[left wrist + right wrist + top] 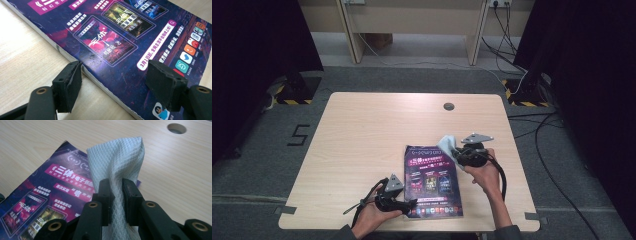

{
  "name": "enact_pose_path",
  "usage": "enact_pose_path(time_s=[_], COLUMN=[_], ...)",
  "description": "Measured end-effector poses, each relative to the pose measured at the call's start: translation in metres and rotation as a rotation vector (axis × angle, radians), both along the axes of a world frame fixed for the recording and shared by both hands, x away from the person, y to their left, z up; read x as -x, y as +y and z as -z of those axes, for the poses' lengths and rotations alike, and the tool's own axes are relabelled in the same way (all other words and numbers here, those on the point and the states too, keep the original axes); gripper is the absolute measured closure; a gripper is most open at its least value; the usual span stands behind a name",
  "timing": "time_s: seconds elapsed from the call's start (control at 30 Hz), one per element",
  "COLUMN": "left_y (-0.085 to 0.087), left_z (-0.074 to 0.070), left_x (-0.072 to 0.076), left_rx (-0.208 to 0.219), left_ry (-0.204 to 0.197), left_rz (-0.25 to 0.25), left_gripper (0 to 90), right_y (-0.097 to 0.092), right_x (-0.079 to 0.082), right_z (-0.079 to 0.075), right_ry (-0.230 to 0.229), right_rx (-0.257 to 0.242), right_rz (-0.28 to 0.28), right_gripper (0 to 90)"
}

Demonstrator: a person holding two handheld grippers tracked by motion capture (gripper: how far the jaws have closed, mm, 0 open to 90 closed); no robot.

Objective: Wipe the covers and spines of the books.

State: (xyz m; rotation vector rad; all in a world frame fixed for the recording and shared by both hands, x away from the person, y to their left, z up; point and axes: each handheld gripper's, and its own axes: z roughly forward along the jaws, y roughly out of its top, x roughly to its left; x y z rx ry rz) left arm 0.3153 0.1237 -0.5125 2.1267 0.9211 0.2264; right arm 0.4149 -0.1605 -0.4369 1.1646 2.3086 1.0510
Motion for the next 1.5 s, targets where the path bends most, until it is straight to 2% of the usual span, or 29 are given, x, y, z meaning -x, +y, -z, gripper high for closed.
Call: enact_pose_path(time_s=[0.17,0.33,0.37,0.43,0.47,0.53,0.57,0.67,0.77,0.87,0.9,0.93,0.97,1.03,1.17,1.2,1.23,1.27,1.33,1.4,1.5], left_y=[-0.002,-0.004,-0.004,-0.004,-0.004,-0.004,-0.004,-0.003,-0.003,-0.003,-0.003,-0.003,-0.003,-0.003,-0.003,-0.003,-0.003,-0.003,-0.003,-0.003,-0.003], left_z=[0.0,0.0,0.0,0.0,0.0,0.001,0.001,0.001,0.001,0.001,0.001,0.001,0.001,0.001,0.001,0.0,0.0,0.001,0.001,0.001,0.001], left_x=[0.006,0.012,0.013,0.014,0.014,0.014,0.014,0.014,0.014,0.014,0.014,0.014,0.014,0.014,0.013,0.013,0.012,0.013,0.013,0.012,0.013], left_rx=[0.002,0.005,0.007,0.004,0.007,0.01,0.01,0.014,0.014,0.014,0.014,0.014,0.014,0.014,0.006,0.006,0.006,0.005,0.005,0.005,0.012], left_ry=[0.013,0.016,0.018,0.013,0.012,0.01,0.01,0.008,0.008,0.008,0.008,0.007,0.007,0.007,0.008,0.01,0.011,0.008,0.007,0.008,0.006], left_rz=[0.011,0.025,0.028,0.031,0.031,0.032,0.032,0.033,0.034,0.036,0.036,0.036,0.037,0.038,0.045,0.048,0.05,0.048,0.05,0.053,0.051], left_gripper=[27.9,27.8,27.8,27.9,27.9,27.8,27.8,27.8,27.8,27.7,27.7,27.7,27.7,27.6,27.5,27.3,27.2,27.2,27.1,26.9,26.9], right_y=[0.02,0.034,0.035,0.036,0.036,0.036,0.036,0.037,0.039,0.041,0.04,0.038,0.036,0.029,0.007,0.004,0.004,0.006,0.017,0.029,0.048], right_x=[-0.007,-0.013,-0.013,-0.014,-0.014,-0.014,-0.013,-0.01,-0.009,-0.013,-0.014,-0.014,-0.015,-0.019,-0.029,-0.032,-0.033,-0.031,-0.028,-0.024,-0.018], right_z=[0.01,0.034,0.039,0.047,0.048,0.044,0.041,0.033,0.034,0.043,0.047,0.049,0.049,0.049,0.053,0.054,0.054,0.054,0.054,0.054,0.056], right_ry=[0.027,0.083,0.099,0.098,0.084,0.105,0.096,0.059,0.062,0.065,0.063,0.072,0.074,0.065,0.048,0.049,0.05,0.043,0.019,0.02,0.051], right_rx=[0.025,0.075,0.1,0.158,0.176,0.163,0.162,0.176,0.177,0.237,0.234,0.201,0.193,0.203,0.15,0.135,0.129,0.144,0.187,0.19,0.127], right_rz=[-0.032,-0.046,-0.05,-0.03,-0.017,-0.02,-0.019,-0.026,-0.044,-0.057,-0.059,-0.051,-0.052,-0.005,0.115,0.124,0.123,0.129,0.104,0.076,-0.005], right_gripper=[78.2,75.5,73.7,67.9,67.0,60.1,58.6,59.6,62.8,68.8,70.6,71.4,71.5,71.4,70.7,70.7,70.8,72.1,72.6,72.7,70.9])
